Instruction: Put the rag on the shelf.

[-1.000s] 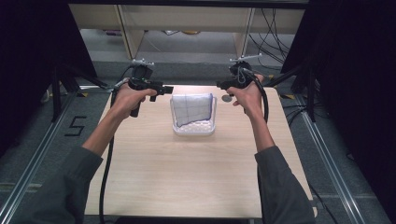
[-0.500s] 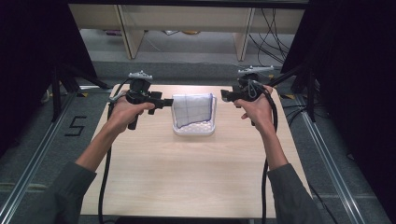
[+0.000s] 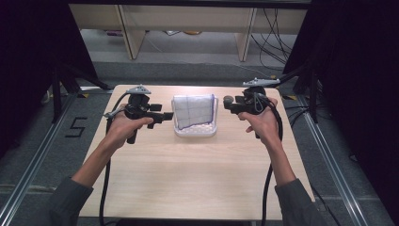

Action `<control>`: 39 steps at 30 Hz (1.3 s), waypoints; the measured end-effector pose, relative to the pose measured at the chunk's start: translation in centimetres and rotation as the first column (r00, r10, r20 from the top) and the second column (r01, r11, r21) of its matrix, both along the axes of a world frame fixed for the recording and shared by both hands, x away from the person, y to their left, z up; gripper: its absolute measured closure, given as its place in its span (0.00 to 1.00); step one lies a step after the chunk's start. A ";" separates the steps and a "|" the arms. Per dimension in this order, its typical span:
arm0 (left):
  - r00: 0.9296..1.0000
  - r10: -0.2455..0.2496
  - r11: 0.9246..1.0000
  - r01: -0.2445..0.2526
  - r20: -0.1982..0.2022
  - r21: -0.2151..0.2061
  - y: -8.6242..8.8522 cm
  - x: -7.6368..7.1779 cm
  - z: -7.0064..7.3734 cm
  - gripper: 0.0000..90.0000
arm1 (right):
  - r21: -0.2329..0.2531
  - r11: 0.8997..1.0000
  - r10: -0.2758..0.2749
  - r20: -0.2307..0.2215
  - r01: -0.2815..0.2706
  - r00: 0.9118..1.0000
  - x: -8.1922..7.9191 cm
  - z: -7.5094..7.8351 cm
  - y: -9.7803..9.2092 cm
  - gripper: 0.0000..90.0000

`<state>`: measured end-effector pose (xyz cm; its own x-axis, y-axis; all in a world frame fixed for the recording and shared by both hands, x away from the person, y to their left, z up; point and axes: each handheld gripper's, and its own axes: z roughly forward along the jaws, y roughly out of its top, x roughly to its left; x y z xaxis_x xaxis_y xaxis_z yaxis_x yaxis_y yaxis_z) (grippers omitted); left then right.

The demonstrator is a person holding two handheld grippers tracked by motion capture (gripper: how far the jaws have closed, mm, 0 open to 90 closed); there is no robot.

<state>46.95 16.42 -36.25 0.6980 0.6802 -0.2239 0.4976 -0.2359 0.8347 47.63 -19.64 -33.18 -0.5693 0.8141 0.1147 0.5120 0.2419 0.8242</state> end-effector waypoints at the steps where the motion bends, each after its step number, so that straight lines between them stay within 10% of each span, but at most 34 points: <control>1: 1.000 0.000 1.000 0.000 0.000 -0.005 0.1 -0.2 -0.2 0.34 | 0.012 1.000 -0.009 -0.009 0.010 1.000 -0.3 0.0 0.1 0.48; 39: 0.998 -0.061 0.997 0.062 0.031 -0.047 1.0 -6.0 -2.7 0.30 | 0.048 0.997 0.053 0.013 -0.054 0.998 -6.1 -3.8 0.4 0.37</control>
<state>40.91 17.45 -38.94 0.7452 0.6245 -0.2339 0.4582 -0.2247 0.8600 41.56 -19.19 -37.01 -0.6134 0.7761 0.1459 0.4893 0.2286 0.8416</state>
